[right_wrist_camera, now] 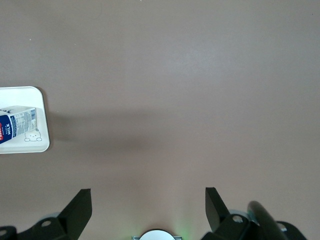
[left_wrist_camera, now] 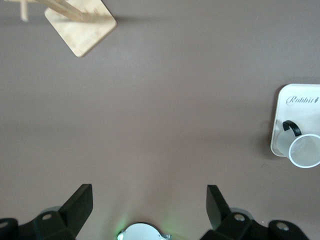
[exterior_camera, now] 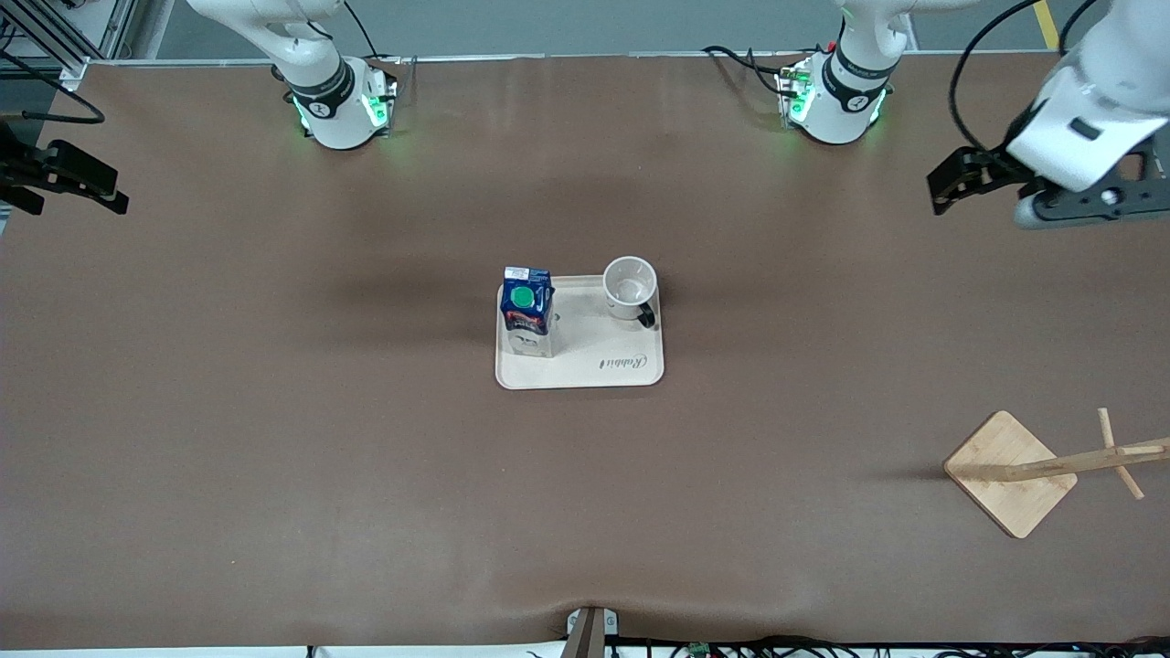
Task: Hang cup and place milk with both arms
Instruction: 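Move the left gripper over the white mug on the tray, then lower the left gripper and grasp the white mug by its rim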
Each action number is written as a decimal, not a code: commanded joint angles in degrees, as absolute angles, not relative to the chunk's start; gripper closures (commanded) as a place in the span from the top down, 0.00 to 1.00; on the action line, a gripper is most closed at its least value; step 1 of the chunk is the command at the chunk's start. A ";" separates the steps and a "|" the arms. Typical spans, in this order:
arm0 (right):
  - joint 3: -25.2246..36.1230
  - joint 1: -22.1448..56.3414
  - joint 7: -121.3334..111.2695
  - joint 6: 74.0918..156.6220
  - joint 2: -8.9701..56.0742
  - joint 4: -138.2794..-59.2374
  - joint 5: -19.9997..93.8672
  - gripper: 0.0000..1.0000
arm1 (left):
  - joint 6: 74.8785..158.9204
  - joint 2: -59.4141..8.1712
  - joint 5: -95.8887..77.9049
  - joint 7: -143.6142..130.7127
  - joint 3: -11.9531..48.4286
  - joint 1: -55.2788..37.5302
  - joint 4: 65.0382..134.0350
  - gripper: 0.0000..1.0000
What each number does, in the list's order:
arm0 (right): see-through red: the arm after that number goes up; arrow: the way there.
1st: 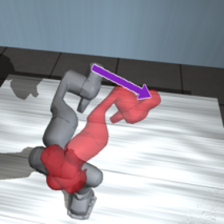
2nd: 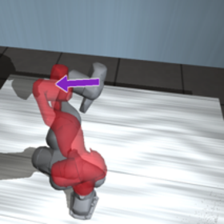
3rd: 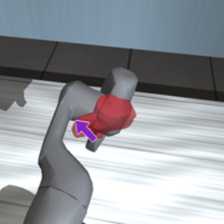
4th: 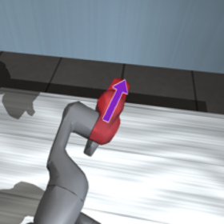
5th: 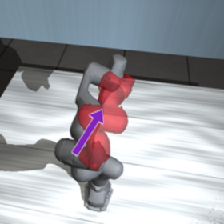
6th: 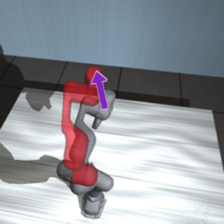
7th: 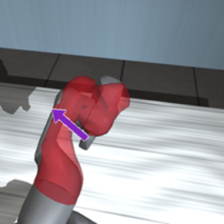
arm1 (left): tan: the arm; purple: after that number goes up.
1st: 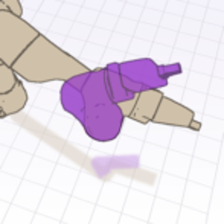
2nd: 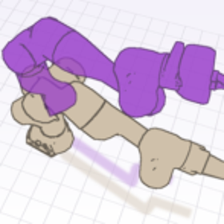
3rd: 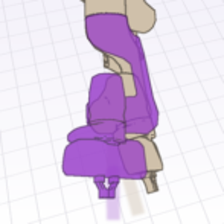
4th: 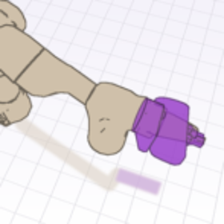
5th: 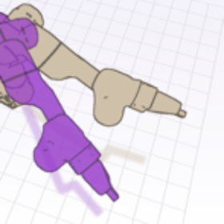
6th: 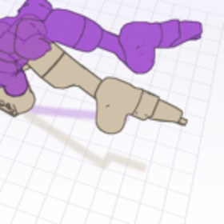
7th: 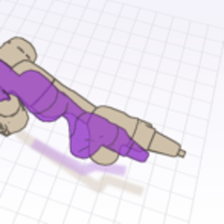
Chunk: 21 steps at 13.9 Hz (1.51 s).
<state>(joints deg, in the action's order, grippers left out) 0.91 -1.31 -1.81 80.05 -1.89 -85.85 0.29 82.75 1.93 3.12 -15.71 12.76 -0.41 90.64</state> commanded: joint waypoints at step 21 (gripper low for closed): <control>-0.18 -3.95 -2.63 80.07 -0.53 -85.43 -0.79 1.00 | 133.58 -23.54 20.20 -92.61 41.57 -8.00 117.95 0.83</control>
<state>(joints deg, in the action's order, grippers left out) 0.84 -2.38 -1.81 80.15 -1.21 -85.85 0.25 131.47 -20.54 16.88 -87.92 41.50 -7.93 119.23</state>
